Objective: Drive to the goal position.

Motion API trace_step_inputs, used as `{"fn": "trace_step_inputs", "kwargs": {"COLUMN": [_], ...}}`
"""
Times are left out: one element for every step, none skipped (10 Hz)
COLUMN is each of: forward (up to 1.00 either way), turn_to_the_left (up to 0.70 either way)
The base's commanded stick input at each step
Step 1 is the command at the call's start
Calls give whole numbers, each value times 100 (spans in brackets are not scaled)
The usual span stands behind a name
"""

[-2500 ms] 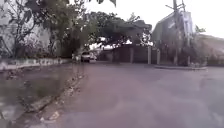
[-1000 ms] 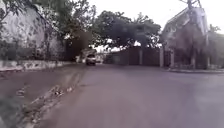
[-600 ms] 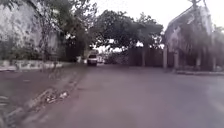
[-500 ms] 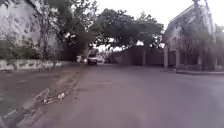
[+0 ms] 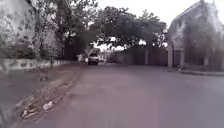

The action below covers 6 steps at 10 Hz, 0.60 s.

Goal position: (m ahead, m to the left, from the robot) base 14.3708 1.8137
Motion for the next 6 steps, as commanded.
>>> {"fn": "trace_step_inputs", "kwargs": {"forward": [100, 100, 100, 100, 100, 100], "turn_to_the_left": [0, 0, 0, 0, 0, 0]}}
